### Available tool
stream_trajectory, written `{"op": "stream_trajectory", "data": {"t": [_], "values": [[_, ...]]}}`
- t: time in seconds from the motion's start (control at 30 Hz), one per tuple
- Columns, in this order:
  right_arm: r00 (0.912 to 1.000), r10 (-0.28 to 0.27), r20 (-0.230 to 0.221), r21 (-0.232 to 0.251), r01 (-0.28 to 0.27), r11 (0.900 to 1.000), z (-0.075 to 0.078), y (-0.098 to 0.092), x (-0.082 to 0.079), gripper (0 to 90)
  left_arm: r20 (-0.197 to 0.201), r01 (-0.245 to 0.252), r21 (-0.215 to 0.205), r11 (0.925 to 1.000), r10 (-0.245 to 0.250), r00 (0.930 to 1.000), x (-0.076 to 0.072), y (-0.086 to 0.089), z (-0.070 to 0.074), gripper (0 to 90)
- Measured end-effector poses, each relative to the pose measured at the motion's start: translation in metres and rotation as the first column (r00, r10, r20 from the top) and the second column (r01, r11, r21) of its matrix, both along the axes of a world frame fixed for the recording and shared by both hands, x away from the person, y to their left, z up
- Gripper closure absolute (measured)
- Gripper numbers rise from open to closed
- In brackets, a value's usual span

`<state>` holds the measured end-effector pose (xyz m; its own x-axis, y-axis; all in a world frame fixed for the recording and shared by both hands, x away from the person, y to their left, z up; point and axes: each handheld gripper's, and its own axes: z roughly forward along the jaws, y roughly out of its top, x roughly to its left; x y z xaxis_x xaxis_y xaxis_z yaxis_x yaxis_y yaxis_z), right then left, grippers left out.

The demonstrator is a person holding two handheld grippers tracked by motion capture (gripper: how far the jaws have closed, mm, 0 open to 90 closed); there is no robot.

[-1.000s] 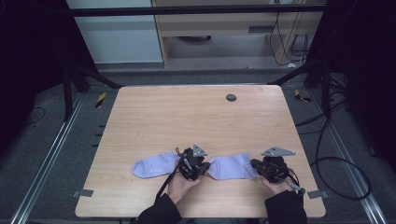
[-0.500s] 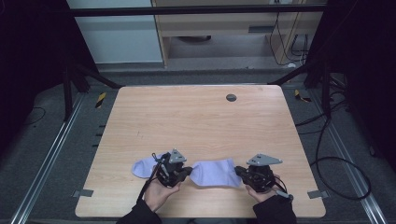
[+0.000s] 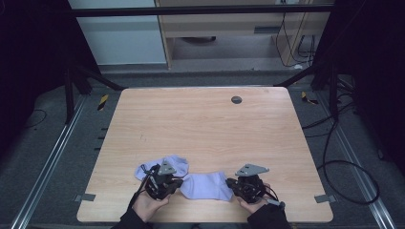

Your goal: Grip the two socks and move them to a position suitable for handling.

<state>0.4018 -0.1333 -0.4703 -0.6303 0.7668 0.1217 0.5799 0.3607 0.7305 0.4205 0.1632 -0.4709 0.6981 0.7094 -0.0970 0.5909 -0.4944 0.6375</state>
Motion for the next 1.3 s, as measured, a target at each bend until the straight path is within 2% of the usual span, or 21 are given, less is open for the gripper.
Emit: {"op": "stream_trajectory", "data": {"t": [0.13,0.23,0.4,0.5,0.67,0.87,1.03,1.17,1.3], "values": [[1.0,-0.006,-0.003,-0.011,0.006,1.0,-0.005,-0.001,0.002,85.7,-0.003,-0.003,0.014,0.9999,0.003,1.0,0.001,0.0,-0.006,88.2],[0.9999,-0.014,-0.008,-0.02,0.014,1.0,-0.008,-0.002,0.003,83.5,0.007,-0.012,0.021,0.9997,0.012,0.9999,0.002,0.0,-0.006,83.6],[0.9994,-0.034,0.005,-0.024,0.034,0.999,-0.008,-0.004,0.004,76.4,0.035,-0.033,0.002,0.9994,0.033,0.9988,0.001,0.007,-0.002,70.8],[0.9988,-0.043,0.023,-0.009,0.044,0.999,-0.005,-0.007,0.005,72.8,0.061,-0.051,-0.017,0.9986,0.052,0.9968,0.001,0.012,0.003,63.0],[0.9971,-0.059,0.048,0.018,0.058,0.998,-0.001,-0.008,0.007,69.0,0.092,-0.089,-0.039,0.9953,0.092,0.9915,0.002,0.025,0.008,54.9],[0.9946,-0.082,0.064,0.058,0.078,0.995,0.005,-0.003,0.013,61.8,0.134,-0.146,-0.06,0.9875,0.153,0.9791,0.007,0.044,0.013,47.1],[0.992,-0.094,0.085,0.078,0.087,0.993,0.01,0.003,0.021,56.3,0.155,-0.201,-0.066,0.9774,0.209,0.9656,0.012,0.064,0.015,43.8],[0.9903,-0.1,0.097,0.105,0.09,0.99,0.014,0.009,0.027,52.1,0.162,-0.248,-0.067,0.9663,0.256,0.953,0.015,0.081,0.015,41.7],[0.9888,-0.092,0.117,0.106,0.08,0.991,0.018,0.021,0.032,48.9,0.159,-0.295,-0.077,0.9523,0.304,0.9392,0.017,0.1,0.015,40.4]]}}
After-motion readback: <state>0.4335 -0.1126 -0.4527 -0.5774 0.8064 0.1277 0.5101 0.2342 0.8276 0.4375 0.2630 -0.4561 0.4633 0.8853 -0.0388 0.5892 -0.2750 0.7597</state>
